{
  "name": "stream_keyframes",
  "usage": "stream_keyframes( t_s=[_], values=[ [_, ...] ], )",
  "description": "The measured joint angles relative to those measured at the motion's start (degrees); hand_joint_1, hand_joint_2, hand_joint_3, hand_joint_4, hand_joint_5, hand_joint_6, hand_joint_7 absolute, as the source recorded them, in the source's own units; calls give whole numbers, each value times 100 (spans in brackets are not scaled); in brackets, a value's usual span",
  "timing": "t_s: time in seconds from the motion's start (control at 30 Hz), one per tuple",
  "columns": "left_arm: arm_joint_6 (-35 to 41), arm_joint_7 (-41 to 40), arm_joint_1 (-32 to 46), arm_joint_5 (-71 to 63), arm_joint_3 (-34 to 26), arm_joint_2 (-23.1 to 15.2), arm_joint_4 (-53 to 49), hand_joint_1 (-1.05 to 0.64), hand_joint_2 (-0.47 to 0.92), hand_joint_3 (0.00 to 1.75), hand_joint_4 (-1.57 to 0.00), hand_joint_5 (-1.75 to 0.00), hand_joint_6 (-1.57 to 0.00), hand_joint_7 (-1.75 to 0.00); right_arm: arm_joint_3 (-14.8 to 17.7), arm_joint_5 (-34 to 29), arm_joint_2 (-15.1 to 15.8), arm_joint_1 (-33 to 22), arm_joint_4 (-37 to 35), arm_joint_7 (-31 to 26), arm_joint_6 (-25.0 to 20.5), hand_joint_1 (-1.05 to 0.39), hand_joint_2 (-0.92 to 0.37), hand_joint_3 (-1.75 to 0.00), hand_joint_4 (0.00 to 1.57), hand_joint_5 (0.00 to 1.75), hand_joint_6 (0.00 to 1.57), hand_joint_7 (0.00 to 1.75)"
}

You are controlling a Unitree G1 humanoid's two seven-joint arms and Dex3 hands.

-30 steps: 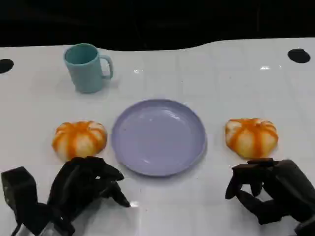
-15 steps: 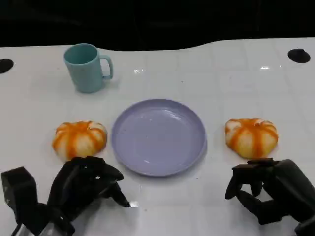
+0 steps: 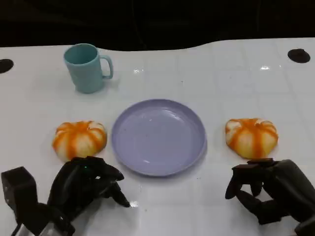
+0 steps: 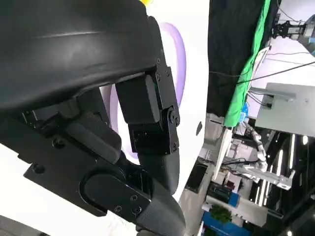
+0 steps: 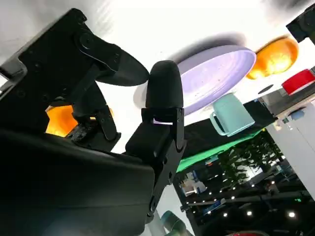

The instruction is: Grasp the bread from the table and place it into the plate.

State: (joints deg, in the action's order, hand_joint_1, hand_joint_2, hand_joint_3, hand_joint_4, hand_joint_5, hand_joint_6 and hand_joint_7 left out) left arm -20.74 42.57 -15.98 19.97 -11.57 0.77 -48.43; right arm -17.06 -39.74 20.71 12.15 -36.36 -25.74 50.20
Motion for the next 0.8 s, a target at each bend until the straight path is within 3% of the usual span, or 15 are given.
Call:
stream_keyframes(
  t_s=[0.17, 0.3, 0.43, 0.53, 0.8],
  values=[
    [0, 0, 0, 0, -1, 0, 0, -105, 75, 0, -157, -57, -157, -17, 10, 41, 0, -4, 25, 2, 2, -14, -41, -104, 82, 160, 85, 99],
    [-1, 0, 0, 0, -1, -1, 0, -105, 75, 0, -157, -57, -157, -17, 45, 84, 0, -46, 155, 6, -8, -21, -49, -89, 77, 136, 82, 82],
    [0, 1, 0, 1, -3, -2, 0, -105, 75, 0, -157, -56, -157, -17, 98, 133, 0, -111, 370, 86, -180, -26, -53, -84, 68, 133, 79, 70],
    [0, 1, 0, 2, -5, -3, -1, -105, 74, 0, -157, -56, -157, -17, 144, 164, 0, -186, 578, 109, -289, -27, -61, -70, 59, 127, 70, 62],
    [-11, 0, -1, 0, -8, -3, -32, -105, 75, 0, -157, -57, -157, -17, 352, 213, 42, -294, 983, 128, -568, -31, -85, -19, 43, 73, 64, 27]
  ],
)
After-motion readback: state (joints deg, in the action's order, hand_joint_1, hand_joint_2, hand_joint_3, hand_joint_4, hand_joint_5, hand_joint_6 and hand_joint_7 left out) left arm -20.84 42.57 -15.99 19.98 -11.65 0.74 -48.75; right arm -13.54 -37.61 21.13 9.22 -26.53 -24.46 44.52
